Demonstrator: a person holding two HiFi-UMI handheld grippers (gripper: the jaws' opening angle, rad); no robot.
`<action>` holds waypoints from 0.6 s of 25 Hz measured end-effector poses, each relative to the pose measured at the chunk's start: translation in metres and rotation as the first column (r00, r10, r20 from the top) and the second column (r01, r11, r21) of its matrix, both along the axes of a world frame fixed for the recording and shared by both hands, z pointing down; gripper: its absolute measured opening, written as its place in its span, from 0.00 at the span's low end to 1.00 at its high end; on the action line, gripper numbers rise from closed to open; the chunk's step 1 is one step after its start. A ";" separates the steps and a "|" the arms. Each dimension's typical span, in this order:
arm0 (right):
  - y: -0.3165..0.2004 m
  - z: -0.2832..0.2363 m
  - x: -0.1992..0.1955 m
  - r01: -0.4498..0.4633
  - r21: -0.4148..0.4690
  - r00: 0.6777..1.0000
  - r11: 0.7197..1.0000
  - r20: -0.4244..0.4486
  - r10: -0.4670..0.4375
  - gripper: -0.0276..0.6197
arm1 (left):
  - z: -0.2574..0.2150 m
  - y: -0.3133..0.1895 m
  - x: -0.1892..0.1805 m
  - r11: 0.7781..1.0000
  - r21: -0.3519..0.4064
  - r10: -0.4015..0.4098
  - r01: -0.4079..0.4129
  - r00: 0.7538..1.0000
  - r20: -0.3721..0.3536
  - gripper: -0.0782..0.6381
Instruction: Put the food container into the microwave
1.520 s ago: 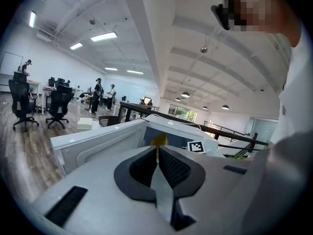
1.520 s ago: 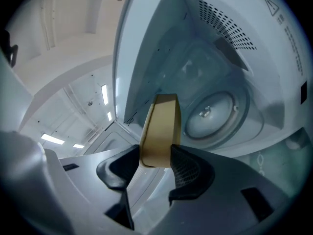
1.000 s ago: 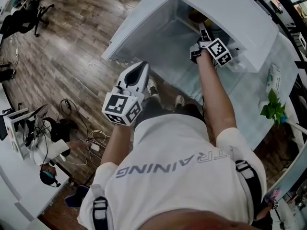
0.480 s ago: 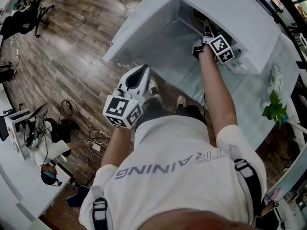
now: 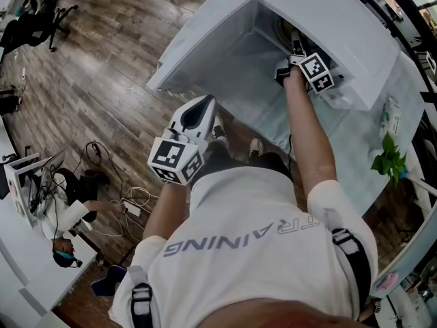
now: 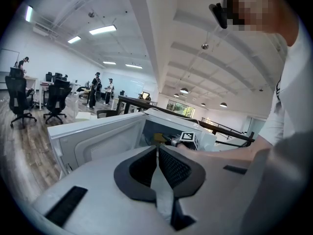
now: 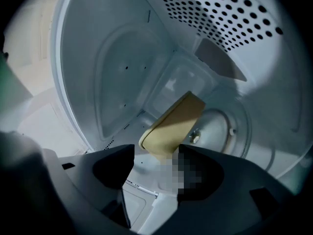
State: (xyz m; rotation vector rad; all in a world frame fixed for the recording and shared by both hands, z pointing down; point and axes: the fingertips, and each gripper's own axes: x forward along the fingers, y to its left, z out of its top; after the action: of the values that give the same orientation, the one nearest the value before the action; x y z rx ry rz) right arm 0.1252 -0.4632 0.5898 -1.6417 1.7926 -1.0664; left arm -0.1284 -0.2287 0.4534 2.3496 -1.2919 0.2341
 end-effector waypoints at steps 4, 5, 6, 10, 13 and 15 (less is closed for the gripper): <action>0.001 0.001 -0.003 0.028 -0.002 0.999 1.000 -0.031 -0.029 0.51 | 0.003 0.003 0.000 1.000 -0.010 -0.002 0.002 1.000 -0.002 0.17; 0.001 0.001 -0.003 0.033 -0.003 0.999 0.999 -0.039 -0.033 0.52 | 0.003 0.003 0.000 1.000 -0.010 -0.002 0.002 1.000 -0.003 0.17; 0.001 0.001 -0.004 0.038 -0.003 0.998 0.999 -0.046 -0.038 0.53 | 0.003 0.003 0.001 1.000 -0.009 -0.001 0.001 1.000 -0.003 0.17; 0.002 0.002 -0.012 0.093 -0.027 0.989 0.995 -0.116 -0.096 0.56 | 0.002 0.002 0.002 1.000 -0.011 0.000 -0.001 1.000 -0.011 0.17; 0.005 0.005 -0.021 0.144 -0.060 0.965 0.988 -0.213 -0.154 0.58 | 0.003 0.003 0.001 1.000 -0.019 -0.005 0.004 1.000 -0.014 0.17; 0.005 0.003 -0.024 0.165 -0.075 0.945 0.983 -0.272 -0.180 0.58 | 0.002 0.002 0.002 1.000 -0.018 -0.003 0.003 1.000 -0.015 0.17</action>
State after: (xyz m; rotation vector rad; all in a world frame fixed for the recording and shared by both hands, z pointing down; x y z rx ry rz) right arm 0.1010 -0.4579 0.5931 -1.7634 2.1400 -1.0017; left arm -0.1268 -0.2266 0.4556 2.3305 -1.2810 0.2262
